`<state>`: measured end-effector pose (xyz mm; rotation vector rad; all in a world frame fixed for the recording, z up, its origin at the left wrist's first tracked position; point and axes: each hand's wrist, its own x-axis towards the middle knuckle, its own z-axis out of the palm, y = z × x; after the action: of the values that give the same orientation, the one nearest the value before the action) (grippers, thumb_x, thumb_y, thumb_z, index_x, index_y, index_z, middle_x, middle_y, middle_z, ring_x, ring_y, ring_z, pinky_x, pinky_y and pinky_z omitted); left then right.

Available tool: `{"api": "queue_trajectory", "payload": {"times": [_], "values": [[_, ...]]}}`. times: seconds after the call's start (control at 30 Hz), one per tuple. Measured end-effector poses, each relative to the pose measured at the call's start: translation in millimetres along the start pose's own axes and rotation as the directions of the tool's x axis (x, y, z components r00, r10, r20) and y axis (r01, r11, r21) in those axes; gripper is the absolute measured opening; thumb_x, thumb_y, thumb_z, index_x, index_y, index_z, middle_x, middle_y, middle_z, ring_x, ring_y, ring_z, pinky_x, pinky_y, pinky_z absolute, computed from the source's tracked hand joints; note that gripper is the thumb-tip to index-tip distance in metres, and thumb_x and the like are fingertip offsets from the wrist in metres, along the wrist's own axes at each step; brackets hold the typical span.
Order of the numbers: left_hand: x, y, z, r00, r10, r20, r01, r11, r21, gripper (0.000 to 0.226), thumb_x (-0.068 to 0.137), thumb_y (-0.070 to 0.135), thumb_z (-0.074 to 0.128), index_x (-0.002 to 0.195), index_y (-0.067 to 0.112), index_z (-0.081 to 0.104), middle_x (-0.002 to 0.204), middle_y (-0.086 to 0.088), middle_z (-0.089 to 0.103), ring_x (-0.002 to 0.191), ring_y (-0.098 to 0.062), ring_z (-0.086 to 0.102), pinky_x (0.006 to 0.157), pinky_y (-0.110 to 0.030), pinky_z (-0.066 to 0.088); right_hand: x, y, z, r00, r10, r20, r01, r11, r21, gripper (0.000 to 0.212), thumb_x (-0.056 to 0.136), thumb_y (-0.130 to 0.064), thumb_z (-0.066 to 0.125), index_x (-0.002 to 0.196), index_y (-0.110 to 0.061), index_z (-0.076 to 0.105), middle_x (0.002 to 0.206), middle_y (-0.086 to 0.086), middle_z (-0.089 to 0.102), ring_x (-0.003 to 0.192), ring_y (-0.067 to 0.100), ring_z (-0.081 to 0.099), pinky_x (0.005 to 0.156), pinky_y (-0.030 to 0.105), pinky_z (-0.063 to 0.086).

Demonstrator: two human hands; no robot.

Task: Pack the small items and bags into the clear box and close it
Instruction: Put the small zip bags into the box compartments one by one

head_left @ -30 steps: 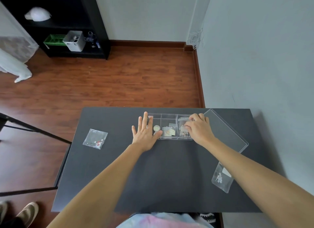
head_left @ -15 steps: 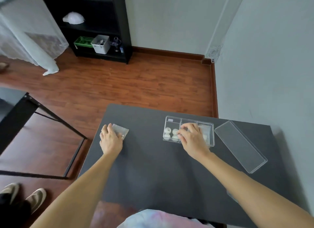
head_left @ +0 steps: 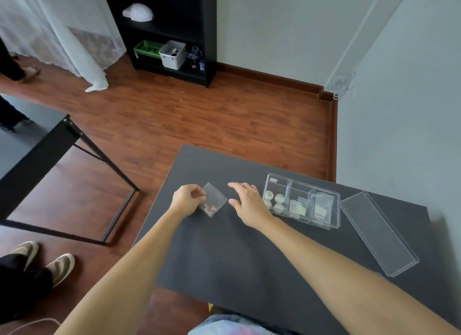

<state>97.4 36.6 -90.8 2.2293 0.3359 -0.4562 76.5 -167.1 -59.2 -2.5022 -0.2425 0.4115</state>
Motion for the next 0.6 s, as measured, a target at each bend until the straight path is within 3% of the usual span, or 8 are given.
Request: {"api": "queue_trajectory", "payload": {"times": [0.07, 0.13, 0.23, 0.33, 0.43, 0.5, 0.6], "values": [[-6.8, 7.3, 3.1, 0.992, 0.096, 0.083, -0.091, 0.994, -0.063, 0.015, 0.082, 0.009, 0.070, 0.076, 0.022, 0.067, 0.081, 0.003, 0.070, 0.078, -0.014, 0.062, 0.073, -0.022, 0.044, 3.0, -1.2, -1.3, 0.997, 0.063, 0.034, -0.066, 0.993, 0.095, 0.051, 0.094, -0.023, 0.057, 0.142, -0.017, 0.040, 0.136, 0.010, 0.053, 0.123, 0.029, 0.047, 0.106, 0.040, 0.037], [-12.0, 15.8, 5.9, 0.979, 0.156, 0.128, -0.143, 0.984, -0.101, 0.018, 0.082, 0.009, 0.070, 0.074, 0.024, 0.068, 0.075, 0.007, 0.068, 0.072, -0.011, 0.060, 0.070, -0.022, 0.045, 2.5, 0.3, -6.5, 0.993, 0.115, 0.041, -0.121, 0.967, 0.225, 0.047, 0.091, -0.023, 0.062, 0.136, -0.018, 0.048, 0.122, 0.008, 0.064, 0.109, 0.024, 0.058, 0.097, 0.036, 0.045], [-16.4, 33.3, 11.7, 0.967, 0.205, 0.152, -0.182, 0.971, -0.154, 0.018, 0.081, 0.010, 0.071, 0.073, 0.025, 0.070, 0.073, 0.007, 0.068, 0.069, -0.011, 0.058, 0.067, -0.023, 0.046, -4.3, 7.5, -18.5, 0.991, 0.134, -0.003, -0.127, 0.950, 0.284, 0.022, 0.087, -0.016, 0.067, 0.109, -0.016, 0.068, 0.094, 0.004, 0.073, 0.084, 0.017, 0.063, 0.076, 0.026, 0.045], [-18.1, 56.1, 22.0, 0.960, 0.259, 0.104, -0.236, 0.952, -0.194, 0.010, 0.081, 0.017, 0.073, 0.078, 0.027, 0.071, 0.075, 0.007, 0.069, 0.069, -0.010, 0.060, 0.069, -0.024, 0.050, -16.1, 18.8, -32.3, 0.981, 0.181, -0.075, -0.148, 0.936, 0.319, 0.006, 0.085, -0.015, 0.068, 0.088, -0.016, 0.074, 0.080, -0.001, 0.072, 0.072, 0.011, 0.059, 0.063, 0.019, 0.042], [-22.0, 83.3, 40.5, 0.951, 0.297, 0.088, -0.273, 0.938, -0.213, 0.015, 0.080, 0.023, 0.074, 0.093, 0.023, 0.068, 0.068, 0.013, 0.064, 0.060, 0.000, 0.056, 0.060, -0.012, 0.045, -31.4, 36.7, -50.7, 0.941, 0.287, -0.182, -0.182, 0.878, 0.442, 0.004, 0.083, -0.013, 0.071, 0.081, -0.014, 0.074, 0.074, -0.002, 0.071, 0.067, 0.013, 0.062, 0.063, 0.018, 0.046], [-28.2, 103.7, 58.2, 0.938, 0.320, 0.133, -0.285, 0.930, -0.232, 0.022, 0.078, 0.019, 0.076, 0.097, 0.022, 0.065, 0.062, 0.016, 0.063, 0.055, 0.006, 0.055, 0.056, -0.007, 0.043, -43.7, 53.1, -63.8, 0.898, 0.376, -0.229, -0.204, 0.816, 0.541, 0.004, 0.080, -0.010, 0.072, 0.078, -0.013, 0.073, 0.075, 0.001, 0.074, 0.072, 0.018, 0.069, 0.069, 0.026, 0.052], [-39.1, 133.3, 89.6, 0.935, 0.315, 0.164, -0.264, 0.925, -0.273, 0.029, 0.079, 0.014, 0.073, 0.101, 0.023, 0.057, 0.076, 0.002, 0.073, 0.064, -0.005, 0.062, 0.059, -0.013, 0.045, -64.9, 81.2, -78.2, 0.840, 0.474, -0.265, -0.238, 0.760, 0.605, 0.010, 0.080, -0.011, 0.073, 0.074, -0.018, 0.069, 0.074, -0.003, 0.074, 0.074, 0.015, 0.070, 0.074, 0.028, 0.053]]}}
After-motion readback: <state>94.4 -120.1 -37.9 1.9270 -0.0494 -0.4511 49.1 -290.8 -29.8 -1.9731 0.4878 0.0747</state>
